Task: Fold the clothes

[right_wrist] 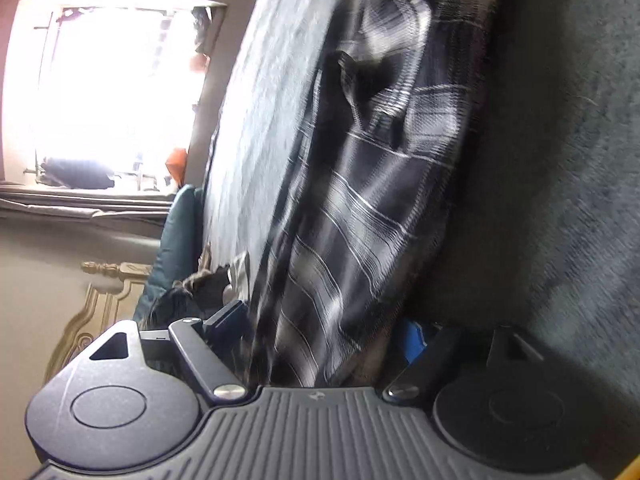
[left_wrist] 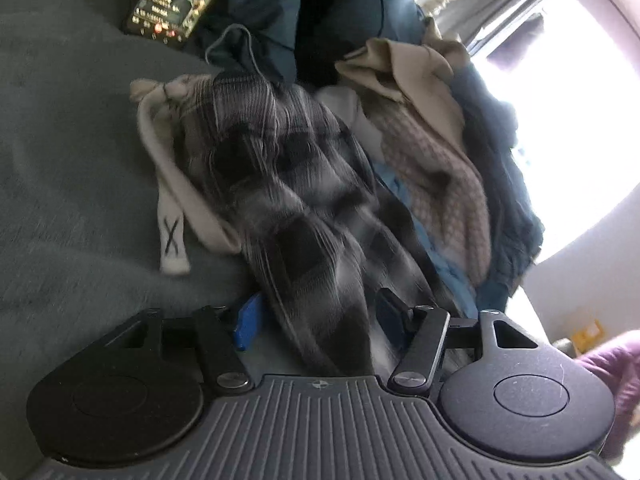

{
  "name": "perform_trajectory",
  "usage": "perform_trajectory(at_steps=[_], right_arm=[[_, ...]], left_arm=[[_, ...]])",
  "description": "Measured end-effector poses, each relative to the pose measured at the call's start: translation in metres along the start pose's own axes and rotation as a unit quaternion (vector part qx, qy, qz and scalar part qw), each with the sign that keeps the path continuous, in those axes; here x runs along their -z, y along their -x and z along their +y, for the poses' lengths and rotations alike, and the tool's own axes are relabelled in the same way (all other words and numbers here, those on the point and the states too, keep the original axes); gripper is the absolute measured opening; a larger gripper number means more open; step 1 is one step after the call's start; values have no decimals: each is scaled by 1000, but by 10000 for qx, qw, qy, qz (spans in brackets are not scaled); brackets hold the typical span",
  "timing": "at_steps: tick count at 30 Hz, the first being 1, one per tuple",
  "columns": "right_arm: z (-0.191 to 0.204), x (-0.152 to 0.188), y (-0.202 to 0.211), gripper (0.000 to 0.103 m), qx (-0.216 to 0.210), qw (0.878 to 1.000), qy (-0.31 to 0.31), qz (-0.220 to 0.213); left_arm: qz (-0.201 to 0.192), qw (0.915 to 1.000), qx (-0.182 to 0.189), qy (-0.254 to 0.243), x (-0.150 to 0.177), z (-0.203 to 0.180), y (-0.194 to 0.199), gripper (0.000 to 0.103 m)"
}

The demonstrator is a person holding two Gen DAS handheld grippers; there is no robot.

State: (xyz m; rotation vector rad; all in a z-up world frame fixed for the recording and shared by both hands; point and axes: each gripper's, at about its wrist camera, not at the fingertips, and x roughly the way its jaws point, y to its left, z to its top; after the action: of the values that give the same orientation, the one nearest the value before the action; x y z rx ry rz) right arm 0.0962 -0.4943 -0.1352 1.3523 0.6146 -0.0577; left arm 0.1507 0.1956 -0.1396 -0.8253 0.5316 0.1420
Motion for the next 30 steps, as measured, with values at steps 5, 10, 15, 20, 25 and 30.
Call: perform_trajectory(at_steps=[5,10,15,20,25,30], right_arm=[[5,3,-8,75,-10,9996,131,-251],[6,6,-17,24,156,9988,355,-308],[0,0,-7,6,178,9982,244,-512],[18,2,21,5,127,9963,611,-583],[13,7,61,5,133,9966,622,-525],[-6,19,118,5,126,9970,617,-452]], left_arm=[[-270,9989,-246,307,-6,8,-12,36],[-334,9973,-469,456,-8,9,-17,5],[-408,9963,-342,678,-18,9,4,3],[-382,9965,62,744,-29,6,43,3],[-223,9955,210,895,-22,21,88,2],[-60,9958,206,891,2,40,140,2]])
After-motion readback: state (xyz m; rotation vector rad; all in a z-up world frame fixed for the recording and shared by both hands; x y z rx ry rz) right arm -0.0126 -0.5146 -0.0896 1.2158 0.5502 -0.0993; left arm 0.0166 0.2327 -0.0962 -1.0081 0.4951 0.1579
